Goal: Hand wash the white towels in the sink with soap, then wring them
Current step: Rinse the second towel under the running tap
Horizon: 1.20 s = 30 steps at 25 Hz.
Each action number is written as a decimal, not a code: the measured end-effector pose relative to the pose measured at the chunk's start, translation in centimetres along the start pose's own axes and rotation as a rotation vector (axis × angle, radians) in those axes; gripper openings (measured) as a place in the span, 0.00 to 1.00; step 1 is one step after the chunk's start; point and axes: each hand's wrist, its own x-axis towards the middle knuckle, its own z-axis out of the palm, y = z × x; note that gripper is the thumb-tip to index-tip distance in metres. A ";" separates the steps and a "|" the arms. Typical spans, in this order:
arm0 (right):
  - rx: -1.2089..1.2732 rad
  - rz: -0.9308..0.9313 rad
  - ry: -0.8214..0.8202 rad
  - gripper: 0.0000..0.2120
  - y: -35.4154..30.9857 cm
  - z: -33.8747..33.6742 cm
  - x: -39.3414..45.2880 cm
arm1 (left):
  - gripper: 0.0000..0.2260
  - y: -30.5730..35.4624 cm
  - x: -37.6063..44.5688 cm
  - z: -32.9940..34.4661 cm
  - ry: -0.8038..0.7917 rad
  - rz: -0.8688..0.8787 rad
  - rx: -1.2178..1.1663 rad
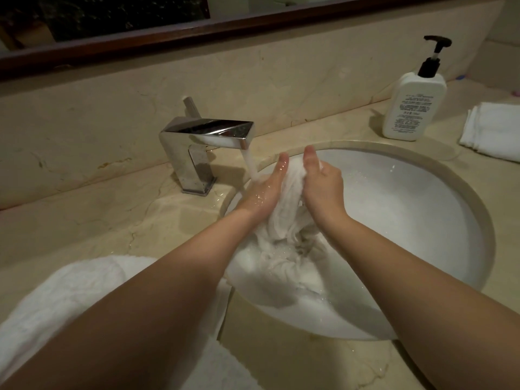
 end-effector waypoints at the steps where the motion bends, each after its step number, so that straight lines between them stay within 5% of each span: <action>1: 0.012 0.001 -0.043 0.25 0.1 -0.1 0.0 | 0.36 -0.1 0.0 0.0 -0.003 0.026 0.001; 4: 0.007 -0.001 -0.092 0.23 0.1 -0.2 0.3 | 0.34 -0.1 0.0 -0.2 0.058 0.042 -0.064; 8: -0.039 -0.104 -0.138 0.12 0.2 -0.3 0.1 | 0.49 0.0 0.4 -0.4 0.239 -0.106 -0.200; 10: -0.098 -0.151 -0.213 0.13 0.3 0.2 -0.4 | 0.46 0.0 0.7 -0.5 0.274 -0.150 -0.241; 17: 0.041 -0.019 -0.080 0.16 -0.3 -0.5 0.6 | 0.34 -0.2 0.4 -0.3 -0.078 0.076 -0.105; 23: -0.031 0.154 -0.327 0.31 -0.2 -1.6 0.6 | 0.38 -0.8 0.6 -1.2 -0.013 -0.055 -0.491; 26: -0.167 0.321 -0.543 0.38 0.4 -2.6 0.8 | 0.19 -0.3 0.6 -1.2 -0.013 -0.049 -0.603; 30: -0.027 0.307 -0.497 0.40 0.7 -2.9 1.7 | 0.19 -0.5 0.8 -1.3 -0.129 -0.097 -0.519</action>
